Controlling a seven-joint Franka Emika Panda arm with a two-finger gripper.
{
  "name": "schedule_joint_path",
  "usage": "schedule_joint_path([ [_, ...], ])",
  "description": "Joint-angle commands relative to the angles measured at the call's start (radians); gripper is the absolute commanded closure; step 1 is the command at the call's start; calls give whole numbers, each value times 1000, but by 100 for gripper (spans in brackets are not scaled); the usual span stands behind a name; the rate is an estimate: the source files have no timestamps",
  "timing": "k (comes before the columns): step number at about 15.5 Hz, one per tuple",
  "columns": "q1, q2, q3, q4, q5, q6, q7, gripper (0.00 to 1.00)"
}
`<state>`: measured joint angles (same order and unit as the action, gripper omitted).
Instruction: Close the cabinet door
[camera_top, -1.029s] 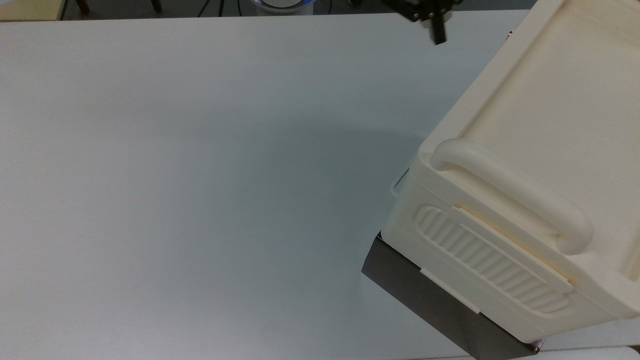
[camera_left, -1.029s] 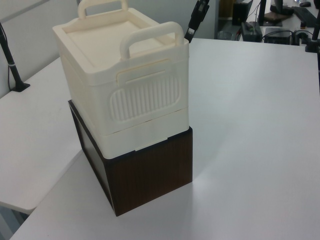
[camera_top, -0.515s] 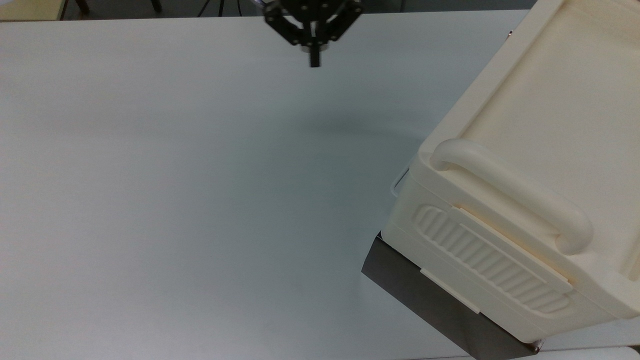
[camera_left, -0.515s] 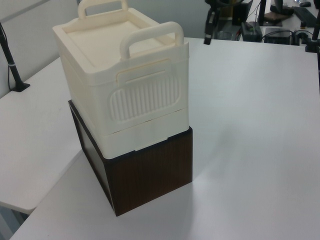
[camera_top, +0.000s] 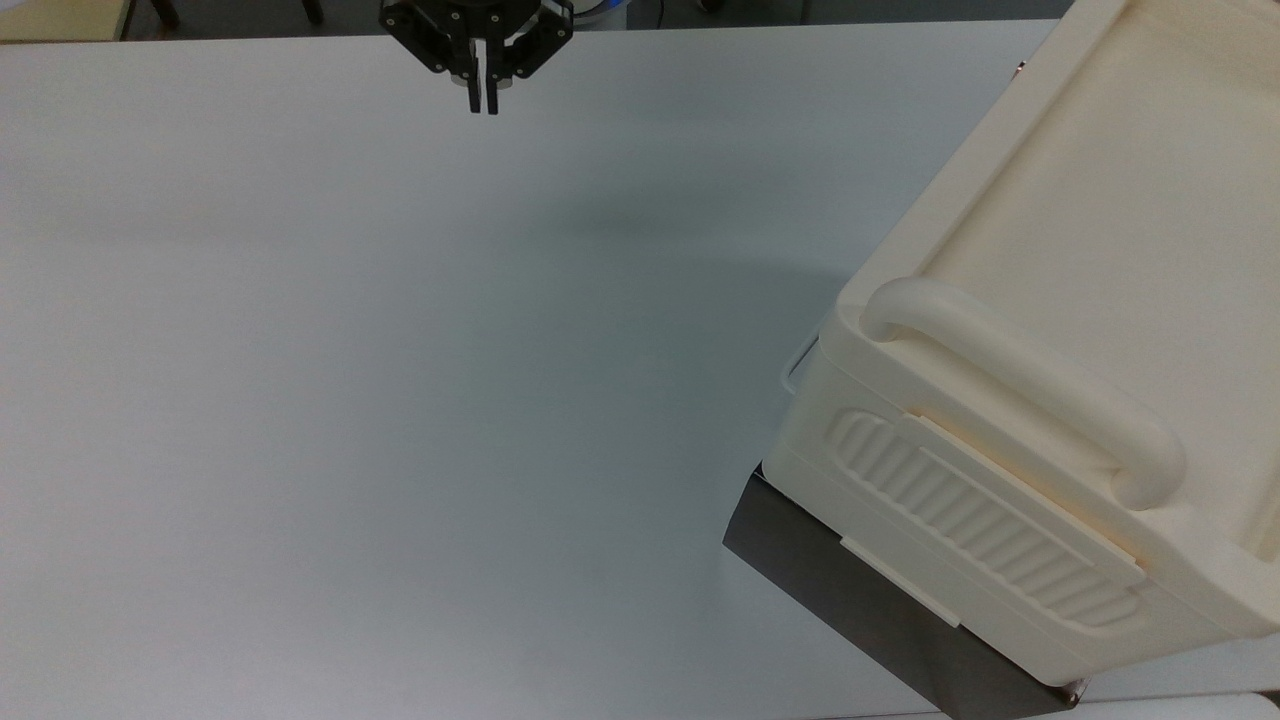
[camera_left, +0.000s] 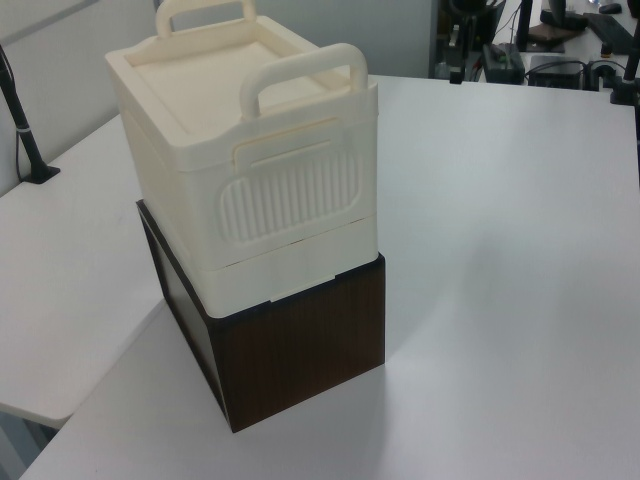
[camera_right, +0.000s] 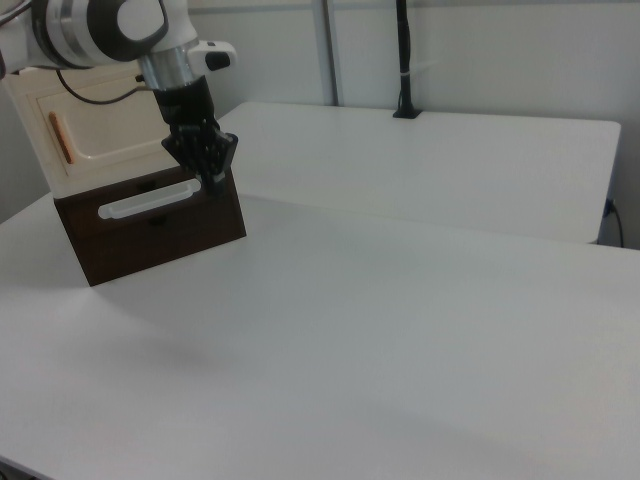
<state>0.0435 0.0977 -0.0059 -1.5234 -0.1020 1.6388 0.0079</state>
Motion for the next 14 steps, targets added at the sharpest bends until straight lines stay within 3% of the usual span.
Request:
schedule_joint_path([
  [1, -14, -39, 0, -50, -27, -10, -9, 22],
  [2, -16, -41, 0, -50, -27, -11, -2, 0],
  [14, -25, -41, -2, -41, -15, -19, 6, 0],
])
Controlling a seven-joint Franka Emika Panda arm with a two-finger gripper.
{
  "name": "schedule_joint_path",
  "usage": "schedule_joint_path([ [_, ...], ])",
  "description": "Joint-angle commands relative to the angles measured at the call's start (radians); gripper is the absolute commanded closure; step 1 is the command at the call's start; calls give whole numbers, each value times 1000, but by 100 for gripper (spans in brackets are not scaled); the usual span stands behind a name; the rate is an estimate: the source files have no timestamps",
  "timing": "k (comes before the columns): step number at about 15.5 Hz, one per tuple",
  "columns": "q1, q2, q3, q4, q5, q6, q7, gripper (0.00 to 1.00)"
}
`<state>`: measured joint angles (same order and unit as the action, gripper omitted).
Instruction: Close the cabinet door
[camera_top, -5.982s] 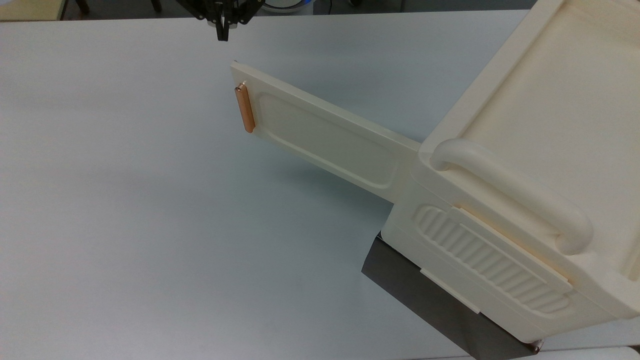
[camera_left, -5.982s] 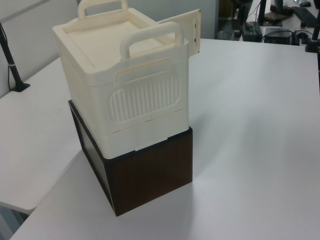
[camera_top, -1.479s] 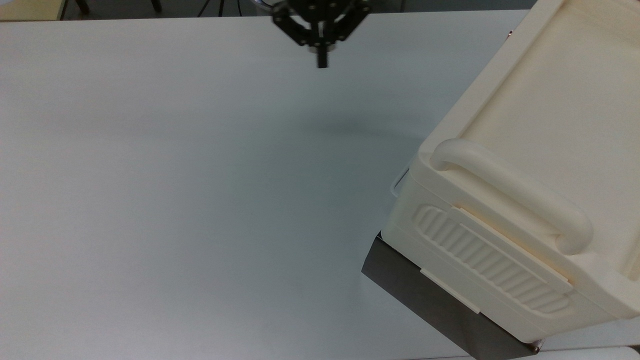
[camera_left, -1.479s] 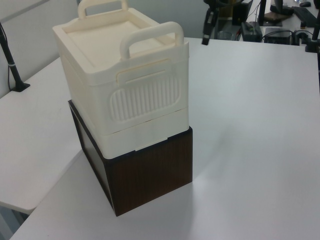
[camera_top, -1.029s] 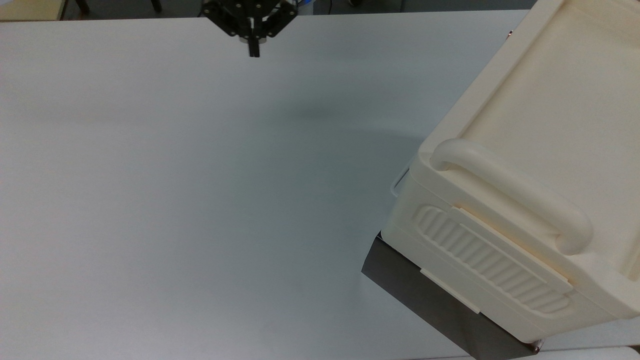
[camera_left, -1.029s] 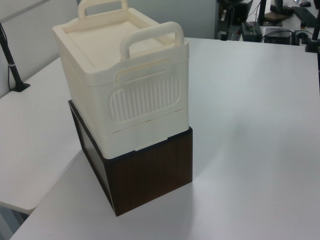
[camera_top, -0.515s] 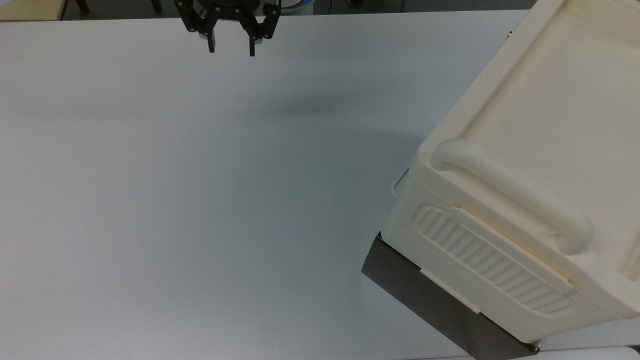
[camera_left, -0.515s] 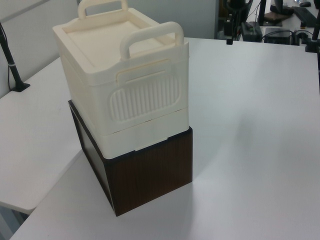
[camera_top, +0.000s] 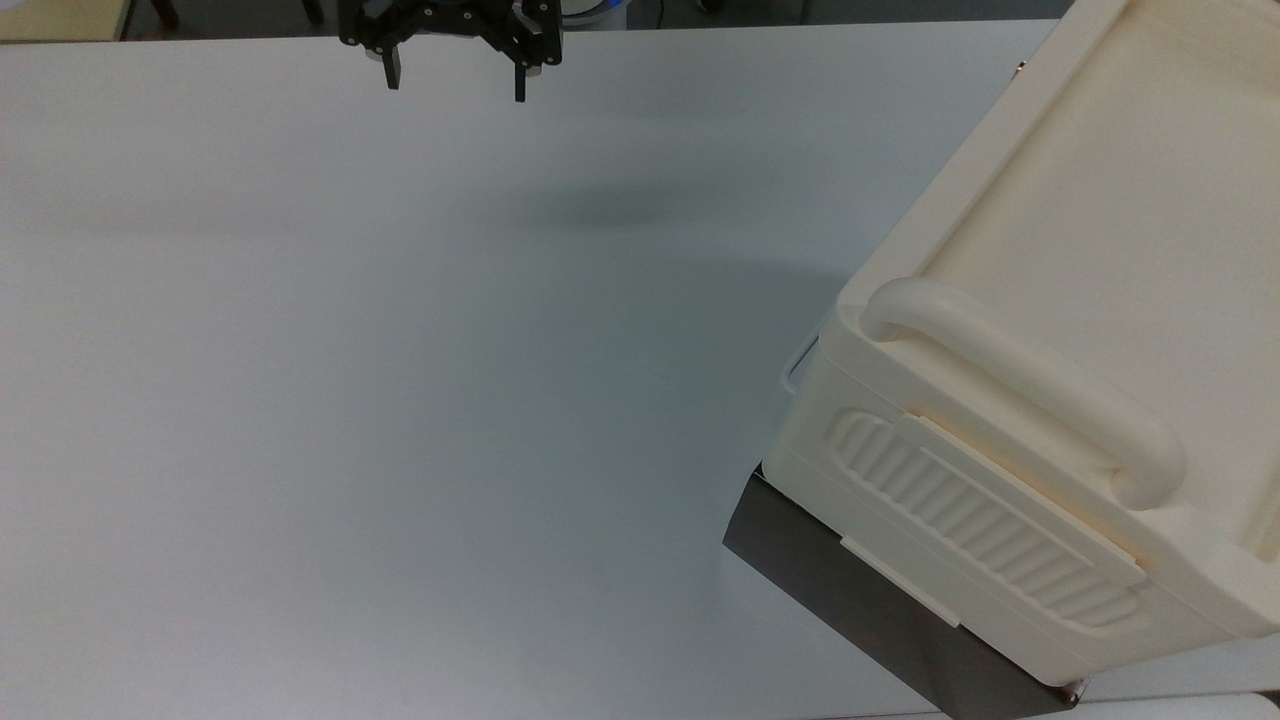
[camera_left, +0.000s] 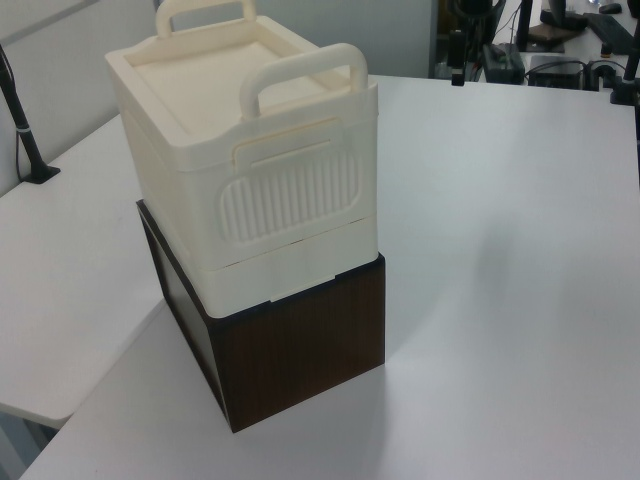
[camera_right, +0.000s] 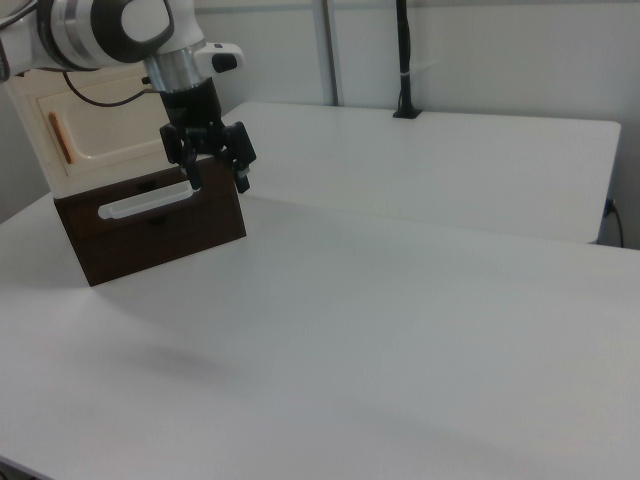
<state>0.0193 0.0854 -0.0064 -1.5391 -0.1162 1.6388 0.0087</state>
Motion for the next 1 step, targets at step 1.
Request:
schedule_joint_path([
  [1, -1, -29, -1, -26, 0, -19, 5, 0],
])
